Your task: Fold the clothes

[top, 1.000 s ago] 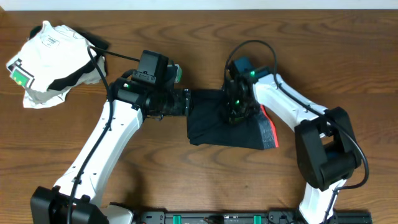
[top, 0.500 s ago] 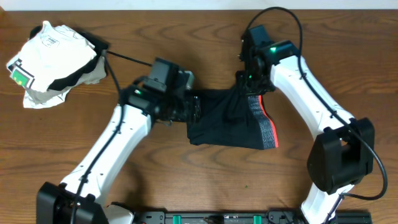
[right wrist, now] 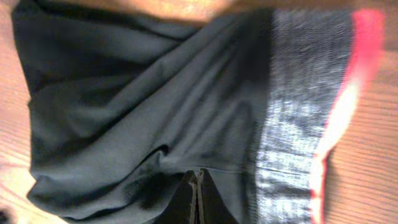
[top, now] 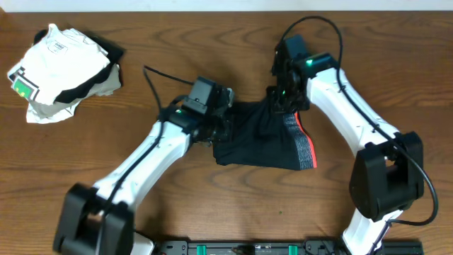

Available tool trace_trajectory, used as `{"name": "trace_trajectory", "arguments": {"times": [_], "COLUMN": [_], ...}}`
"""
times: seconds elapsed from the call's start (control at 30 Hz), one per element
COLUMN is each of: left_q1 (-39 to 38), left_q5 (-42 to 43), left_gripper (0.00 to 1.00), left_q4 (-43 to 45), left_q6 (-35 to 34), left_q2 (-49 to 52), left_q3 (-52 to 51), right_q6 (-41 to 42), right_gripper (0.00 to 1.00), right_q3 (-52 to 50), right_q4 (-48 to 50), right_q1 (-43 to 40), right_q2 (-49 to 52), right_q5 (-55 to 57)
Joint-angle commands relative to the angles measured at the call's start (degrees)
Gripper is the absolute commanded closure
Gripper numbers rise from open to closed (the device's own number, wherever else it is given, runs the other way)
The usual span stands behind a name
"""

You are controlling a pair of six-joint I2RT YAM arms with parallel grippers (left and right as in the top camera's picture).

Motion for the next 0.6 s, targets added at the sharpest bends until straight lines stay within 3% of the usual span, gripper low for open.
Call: {"name": "trace_trajectory", "arguments": {"times": [0.0, 0.13, 0.57], "left_q1": [-0.5, -0.5, -0.5], "left_q5": [1.6, 5.2, 5.3], "left_gripper": [0.94, 0.94, 0.94], "left_q4": [1.2, 3.1, 2.6], "left_q6": [-1.3, -1.7, -2.1], "left_q2": [4.2, 7.6, 9.2], "left_q3": [-0.3, -0.3, -2.2], "right_q6": [0.8, 1.5, 4.6], "right_gripper": [0.99, 0.99, 0.99], "right_q3": [-2.3, -4.3, -13.2], "right_q4": [1.4, 3.5, 18.2], "right_q1": [0.9, 0.8, 0.8], "right_q2": [-0.5, -0.5, -0.5], "right_q5": [-1.2, -1.6, -2.1]}}
